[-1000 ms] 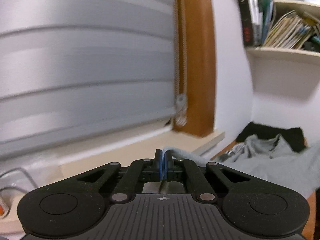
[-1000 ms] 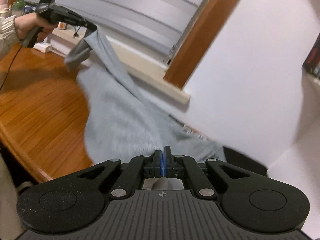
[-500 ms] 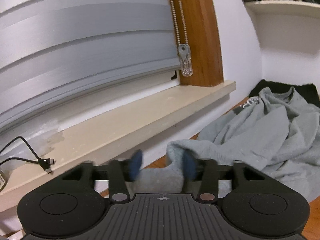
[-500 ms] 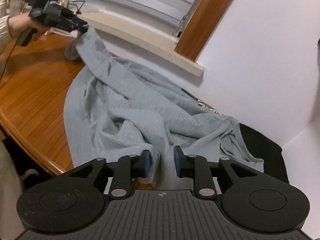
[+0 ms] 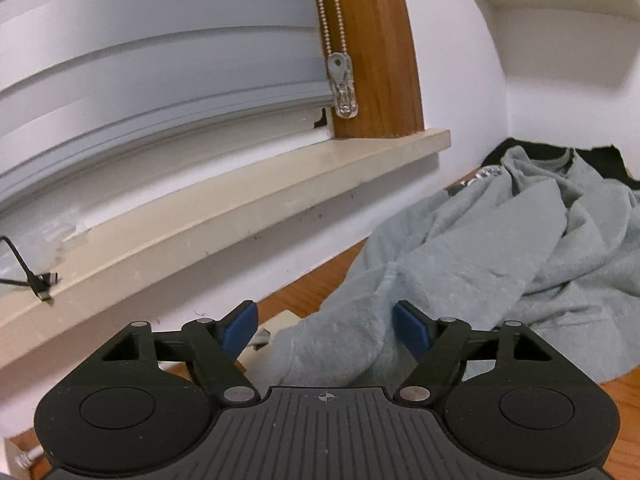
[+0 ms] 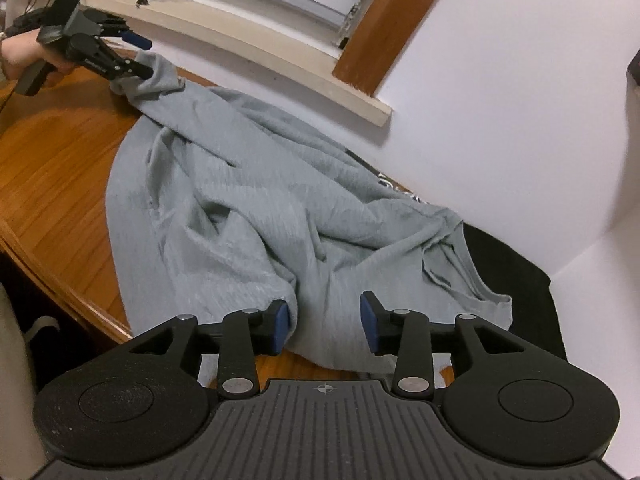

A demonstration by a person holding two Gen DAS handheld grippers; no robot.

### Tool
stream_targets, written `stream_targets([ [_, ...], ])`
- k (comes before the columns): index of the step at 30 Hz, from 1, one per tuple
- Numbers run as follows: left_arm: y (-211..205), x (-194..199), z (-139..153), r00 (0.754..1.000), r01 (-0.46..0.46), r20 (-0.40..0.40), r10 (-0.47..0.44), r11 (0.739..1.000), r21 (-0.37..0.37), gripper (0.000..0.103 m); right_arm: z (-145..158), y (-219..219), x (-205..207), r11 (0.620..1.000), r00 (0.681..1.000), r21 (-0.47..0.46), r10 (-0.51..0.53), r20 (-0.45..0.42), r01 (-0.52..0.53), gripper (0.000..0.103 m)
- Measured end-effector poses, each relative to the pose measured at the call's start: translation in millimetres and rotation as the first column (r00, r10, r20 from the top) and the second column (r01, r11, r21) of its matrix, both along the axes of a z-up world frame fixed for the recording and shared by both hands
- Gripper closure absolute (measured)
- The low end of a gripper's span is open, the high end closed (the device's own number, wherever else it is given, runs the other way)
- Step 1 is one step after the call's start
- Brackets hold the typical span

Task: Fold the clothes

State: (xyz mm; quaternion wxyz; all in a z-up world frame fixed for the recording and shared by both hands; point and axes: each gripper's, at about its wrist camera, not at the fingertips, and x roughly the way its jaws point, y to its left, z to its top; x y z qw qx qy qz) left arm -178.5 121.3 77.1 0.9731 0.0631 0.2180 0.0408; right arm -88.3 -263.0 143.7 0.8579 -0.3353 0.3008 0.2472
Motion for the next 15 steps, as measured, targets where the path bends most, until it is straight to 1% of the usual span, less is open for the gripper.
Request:
stream_targets([
  [3,3.5,2.1,-4.1,1.0,-0.006,0.012,0.007,1.0,-0.028,0.019,4.6,-0.9,-1.6,1.0,1.0,-0.016,-0.001,-0.006,0.001,0.06],
  [4,4.7,2.8,-5.5,1.0,-0.008,0.016,0.009,0.999,-0.037,0.017,6.3,-1.2,-1.8,1.0,1.0,-0.021,-0.003,-0.007,0.003,0.059],
  [9,15.6,4.9,-7.7,0.998,-0.029,0.046,0.034,0.993,-0.113,0.017,5.7,3.3,0.2,0.999,1.0,-0.053,-0.009,-0.009,0.008,0.059],
  [12,17.3,3.6,-7.0,0.997,-0.034,0.06,0.041,0.992,-0.121,0.014,4.3,7.3,0.9,0.999,1.0,-0.054,-0.001,-0.011,0.001,0.059],
  [13,17.4,2.0,-5.9,0.997,-0.032,0.07,0.041,0.992,-0.124,0.01,4.1,8.6,1.5,0.998,1.0,-0.056,0.0,-0.01,-0.001,0.059],
  [14,17.6,0.4,-4.9,0.996,-0.029,0.081,0.04,0.991,-0.127,0.004,4.6,9.6,2.4,0.998,1.0,-0.056,0.001,-0.008,-0.001,0.059],
  [15,18.0,-1.1,-4.0,0.995,-0.023,0.093,0.036,0.991,-0.131,0.001,5.2,10.4,3.4,0.998,1.0,-0.055,0.002,-0.006,-0.002,0.059],
])
